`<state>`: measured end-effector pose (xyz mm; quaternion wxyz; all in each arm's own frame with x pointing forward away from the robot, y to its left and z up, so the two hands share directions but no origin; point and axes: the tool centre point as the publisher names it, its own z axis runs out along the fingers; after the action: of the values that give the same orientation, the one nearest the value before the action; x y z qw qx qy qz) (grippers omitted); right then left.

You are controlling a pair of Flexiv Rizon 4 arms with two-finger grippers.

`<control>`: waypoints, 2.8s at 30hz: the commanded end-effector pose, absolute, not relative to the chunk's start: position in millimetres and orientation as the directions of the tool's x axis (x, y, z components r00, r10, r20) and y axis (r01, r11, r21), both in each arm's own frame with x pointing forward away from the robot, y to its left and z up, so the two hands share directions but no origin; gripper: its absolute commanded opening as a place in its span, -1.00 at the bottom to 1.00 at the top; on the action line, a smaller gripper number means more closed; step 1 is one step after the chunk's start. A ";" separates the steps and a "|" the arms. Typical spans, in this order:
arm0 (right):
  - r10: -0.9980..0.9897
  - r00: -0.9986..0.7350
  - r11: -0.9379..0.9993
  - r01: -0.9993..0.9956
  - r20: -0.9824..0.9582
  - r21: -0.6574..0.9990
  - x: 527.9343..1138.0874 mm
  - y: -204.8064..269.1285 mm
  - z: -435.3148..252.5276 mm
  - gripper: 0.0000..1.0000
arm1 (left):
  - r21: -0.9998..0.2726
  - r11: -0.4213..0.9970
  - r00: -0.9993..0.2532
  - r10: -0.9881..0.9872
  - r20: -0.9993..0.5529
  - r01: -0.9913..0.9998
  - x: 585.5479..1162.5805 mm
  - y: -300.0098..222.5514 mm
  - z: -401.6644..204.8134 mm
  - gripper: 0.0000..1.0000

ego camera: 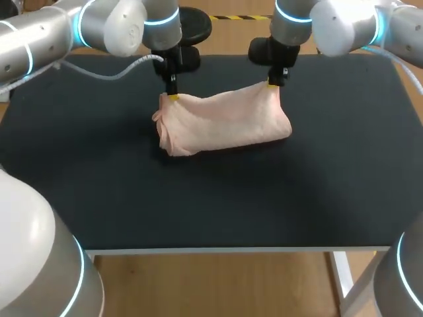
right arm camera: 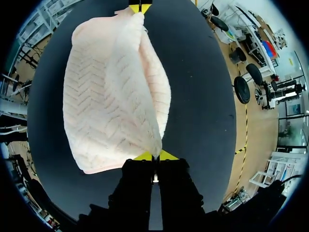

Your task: Fold the towel

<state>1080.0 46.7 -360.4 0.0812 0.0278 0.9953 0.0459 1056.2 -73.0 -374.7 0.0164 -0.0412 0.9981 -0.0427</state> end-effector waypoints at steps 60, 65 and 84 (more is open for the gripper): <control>0.120 -0.965 0.988 0.093 -0.235 0.120 1051.8 64.2 -331.8 1.00 | -0.768 0.640 -0.980 -0.131 -0.150 0.032 964.2 16.5 -319.8 1.00; 0.120 -0.965 0.988 0.093 -0.235 0.120 1051.8 64.2 -331.8 1.00 | -0.768 0.640 -0.980 -0.131 -0.150 0.032 964.2 16.5 -319.8 1.00; 0.335 -0.910 0.904 0.239 -0.242 0.355 1049.6 67.7 -339.6 1.00 | -0.768 0.640 -0.980 -0.131 -0.150 0.032 964.2 16.5 -319.8 1.00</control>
<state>1052.2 70.1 -331.1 0.1218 0.0783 0.9869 0.0706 964.5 16.4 -319.4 0.0956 -0.0275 0.9005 -0.4234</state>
